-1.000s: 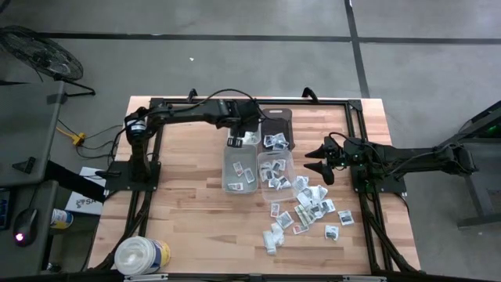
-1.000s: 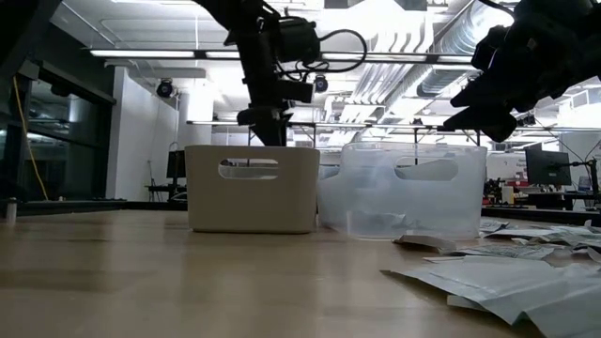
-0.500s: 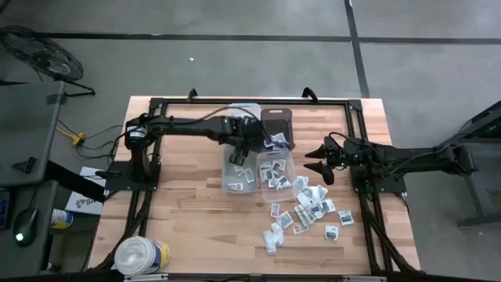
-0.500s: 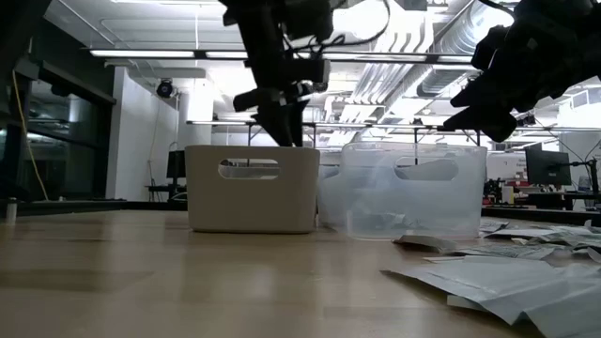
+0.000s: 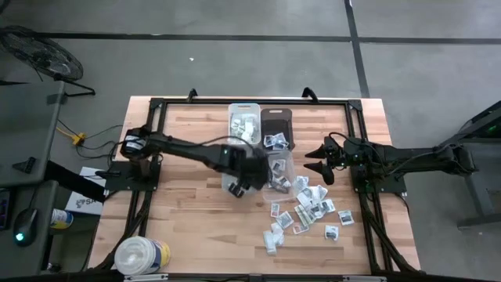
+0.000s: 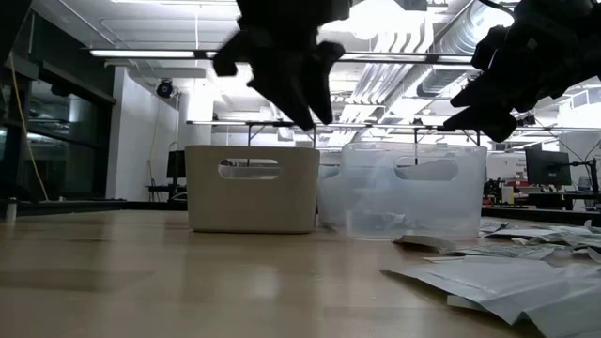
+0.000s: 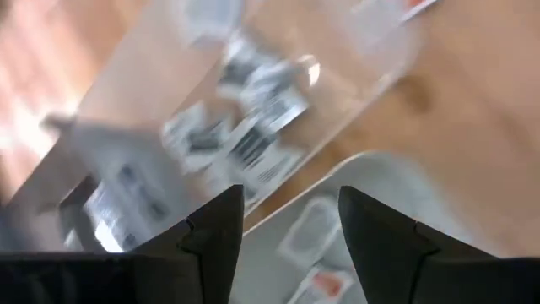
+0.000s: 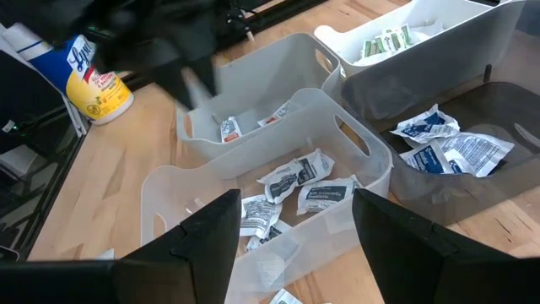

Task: Pick & Place First Aid Supplies
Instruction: Put the green bandage pack into the white bin

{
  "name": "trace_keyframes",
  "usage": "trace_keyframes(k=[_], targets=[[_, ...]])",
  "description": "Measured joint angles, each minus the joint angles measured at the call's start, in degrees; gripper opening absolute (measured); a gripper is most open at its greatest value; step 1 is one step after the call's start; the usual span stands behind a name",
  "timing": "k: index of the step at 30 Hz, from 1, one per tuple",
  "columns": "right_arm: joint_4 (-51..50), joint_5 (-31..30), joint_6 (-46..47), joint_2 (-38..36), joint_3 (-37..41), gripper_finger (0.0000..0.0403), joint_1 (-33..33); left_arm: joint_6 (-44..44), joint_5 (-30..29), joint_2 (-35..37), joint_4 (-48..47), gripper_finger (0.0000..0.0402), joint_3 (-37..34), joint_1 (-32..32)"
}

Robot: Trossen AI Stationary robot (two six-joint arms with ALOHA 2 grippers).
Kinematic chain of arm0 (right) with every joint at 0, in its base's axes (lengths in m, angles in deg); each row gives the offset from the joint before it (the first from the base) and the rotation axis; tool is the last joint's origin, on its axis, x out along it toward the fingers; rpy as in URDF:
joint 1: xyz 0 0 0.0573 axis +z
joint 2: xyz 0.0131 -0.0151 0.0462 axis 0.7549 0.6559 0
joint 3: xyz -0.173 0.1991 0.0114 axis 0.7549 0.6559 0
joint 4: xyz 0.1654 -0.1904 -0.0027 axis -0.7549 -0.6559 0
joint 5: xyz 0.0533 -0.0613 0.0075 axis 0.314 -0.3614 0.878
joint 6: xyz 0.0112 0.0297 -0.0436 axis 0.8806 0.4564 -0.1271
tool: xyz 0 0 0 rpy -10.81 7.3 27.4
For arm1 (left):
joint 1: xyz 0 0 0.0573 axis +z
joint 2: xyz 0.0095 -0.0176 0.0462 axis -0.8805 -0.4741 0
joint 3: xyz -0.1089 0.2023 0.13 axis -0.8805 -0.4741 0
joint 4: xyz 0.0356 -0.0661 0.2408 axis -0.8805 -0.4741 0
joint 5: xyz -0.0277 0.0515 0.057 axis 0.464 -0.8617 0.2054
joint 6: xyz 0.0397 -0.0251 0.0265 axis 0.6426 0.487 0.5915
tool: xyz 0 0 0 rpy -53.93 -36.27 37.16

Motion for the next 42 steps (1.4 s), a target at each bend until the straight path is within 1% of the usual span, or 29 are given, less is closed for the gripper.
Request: trace_keyframes(k=[2,3,8,12,14,16,18,20,23,24,26,29,31,33,39,42], targets=[[0.0,0.0,0.0,0.0,0.0,0.0222,0.0,-0.7,1.7,0.0,0.0,0.0193,0.0,-1.5],[0.0,0.0,0.0,0.0,0.0,0.0222,0.0,-2.5,2.5,0.0,-0.1,0.0193,0.0,-2.2],[0.0,0.0,0.0,0.0,0.0,0.0222,0.0,-16.9,5.8,-0.3,-0.4,0.0193,0.0,-4.8],[0.0,0.0,0.0,0.0,0.0,0.0222,0.0,-25.5,6.5,-0.9,-0.2,0.0193,0.0,-7.6],[0.0,0.0,0.0,0.0,0.0,0.0222,0.0,-29.4,7.3,-1.9,1.8,0.0192,0.2,-9.1],[0.0,0.0,0.0,0.0,0.0,0.0222,0.0,-34.8,7.8,-2.3,1.7,0.0192,-0.1,-10.7],[-0.1,0.0,0.0,0.0,0.0,0.0222,0.0,-40.4,8.8,-3.2,5.0,0.0192,0.1,-12.2],[0.4,0.0,0.0,0.1,0.0,0.0222,0.0,-45.3,8.7,-3.7,5.1,0.0192,0.0,-13.7],[0.1,0.0,0.0,0.1,0.0,0.0222,0.0,-50.8,8.3,-5.8,9.6,0.0192,0.1,-15.6],[0.4,0.0,0.0,0.3,0.0,0.0222,0.0,-51.8,8.4,-6.4,9.5,0.0192,-0.1,-16.0],[-0.1,0.0,0.0,0.1,0.0,0.0222,0.0,-53.8,8.5,-8.4,14.5,0.0192,0.2,-16.6],[0.4,0.0,0.0,0.3,-0.1,0.0222,0.0,-54.4,8.1,-10.5,16.2,0.0192,0.0,-17.4],[0.1,0.0,0.0,0.8,0.0,0.0222,0.0,-54.4,6.5,-12.3,18.0,0.0192,0.7,-17.6],[0.3,0.0,0.0,0.8,0.0,0.0222,0.0,-53.9,4.6,-13.4,16.7,0.0192,1.4,-18.1],[-0.1,0.0,0.0,1.4,0.0,0.0222,0.0,-45.5,-2.6,-15.9,18.6,0.0192,4.8,-19.1],[-0.1,0.0,0.0,1.4,0.0,0.0222,0.0,-42.3,-2.7,-16.8,17.6,0.0192,5.0,-19.3]])
